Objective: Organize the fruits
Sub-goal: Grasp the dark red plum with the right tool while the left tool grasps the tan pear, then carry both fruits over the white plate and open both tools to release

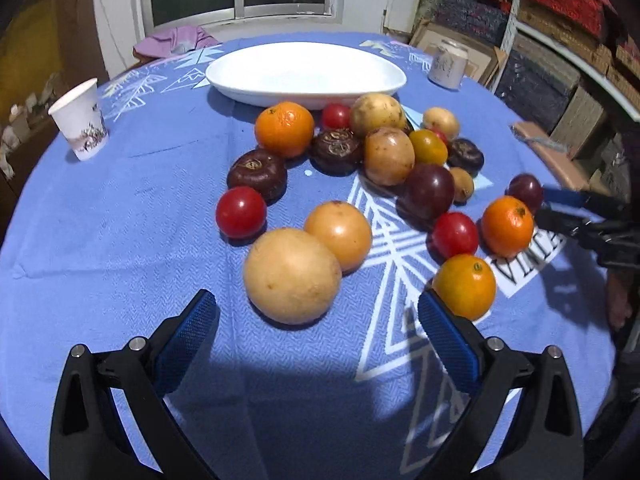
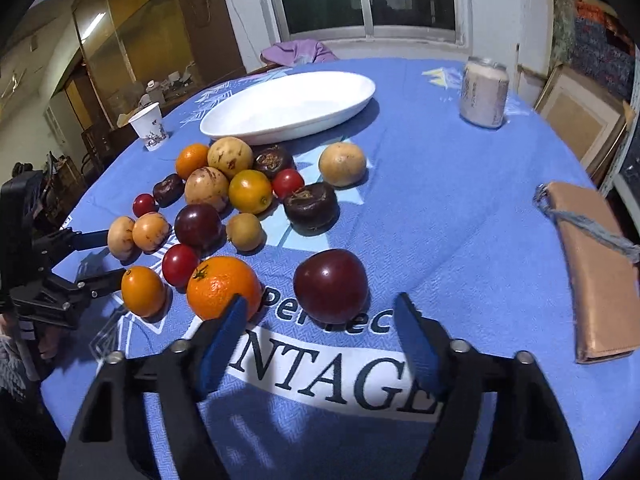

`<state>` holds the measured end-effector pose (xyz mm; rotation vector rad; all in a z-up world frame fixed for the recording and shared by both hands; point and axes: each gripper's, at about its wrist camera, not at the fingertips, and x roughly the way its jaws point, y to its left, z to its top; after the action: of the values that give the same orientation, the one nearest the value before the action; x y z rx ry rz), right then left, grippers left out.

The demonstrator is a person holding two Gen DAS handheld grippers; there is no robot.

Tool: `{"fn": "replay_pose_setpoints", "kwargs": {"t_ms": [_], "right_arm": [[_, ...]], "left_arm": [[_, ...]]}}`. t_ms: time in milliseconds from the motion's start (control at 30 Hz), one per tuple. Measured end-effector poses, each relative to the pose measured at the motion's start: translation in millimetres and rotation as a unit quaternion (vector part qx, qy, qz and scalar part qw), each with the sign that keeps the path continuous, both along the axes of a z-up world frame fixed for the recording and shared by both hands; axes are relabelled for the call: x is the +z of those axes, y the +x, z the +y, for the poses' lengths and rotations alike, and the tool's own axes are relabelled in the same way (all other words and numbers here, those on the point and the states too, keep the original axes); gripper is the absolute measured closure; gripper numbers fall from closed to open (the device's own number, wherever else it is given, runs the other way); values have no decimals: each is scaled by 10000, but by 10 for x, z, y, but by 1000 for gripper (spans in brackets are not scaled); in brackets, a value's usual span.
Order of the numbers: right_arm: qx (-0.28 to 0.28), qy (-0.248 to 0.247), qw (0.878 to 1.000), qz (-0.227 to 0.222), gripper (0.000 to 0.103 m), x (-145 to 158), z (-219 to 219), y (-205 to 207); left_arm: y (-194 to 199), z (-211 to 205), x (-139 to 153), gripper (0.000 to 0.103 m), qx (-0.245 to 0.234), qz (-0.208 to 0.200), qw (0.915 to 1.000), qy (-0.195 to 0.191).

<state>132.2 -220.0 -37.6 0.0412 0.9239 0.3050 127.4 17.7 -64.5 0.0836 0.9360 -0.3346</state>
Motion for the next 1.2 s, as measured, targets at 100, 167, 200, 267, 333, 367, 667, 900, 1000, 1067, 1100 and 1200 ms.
{"fn": "replay_pose_setpoints", "kwargs": {"t_ms": [100, 167, 200, 267, 333, 367, 667, 900, 1000, 1067, 1100, 1200], "right_arm": [[68, 86, 9999, 112, 39, -40, 3, 32], [64, 143, 9998, 135, 39, -42, -5, 32], [51, 200, 9996, 167, 39, -50, -20, 43], [25, 291, 9993, 240, 39, -72, -32, 67], [21, 348, 9991, 250, 39, -76, -40, 75], [30, 340, 9991, 252, 39, -77, -32, 76], [-56, 497, 9984, 261, 44, -74, -60, 109], [-220, 705, 9969, 284, 63, -103, -155, 175], [-233, 752, 9965, 290, 64, -109, -172, 181], [-279, 773, 9962, 277, 64, -101, -191, 180], [-326, 761, 9962, 253, 64, -86, -196, 176], [-394, 679, 9969, -1, 64, 146, -203, 195]], "left_arm": [[70, 52, -11, 12, 43, 78, 9997, -210], [116, 70, -29, 29, 87, 135, 9996, -244], [117, 85, -25, 30, 110, 98, 9996, -246], [159, 99, -22, 33, 131, 85, 9995, -264], [180, 108, -18, 33, 127, 90, 9994, -298], [190, 110, -18, 34, 126, 85, 9994, -299], [157, 126, 1, 53, 71, 50, 9989, -451], [113, 171, 7, 58, 132, 39, 9984, -556], [66, 191, 32, 58, 136, -26, 9980, -615], [27, 216, 96, 58, 195, -194, 9977, -623], [10, 233, 152, 58, 237, -308, 9972, -632], [56, 229, 316, 58, 238, -425, 9974, -538]]}}
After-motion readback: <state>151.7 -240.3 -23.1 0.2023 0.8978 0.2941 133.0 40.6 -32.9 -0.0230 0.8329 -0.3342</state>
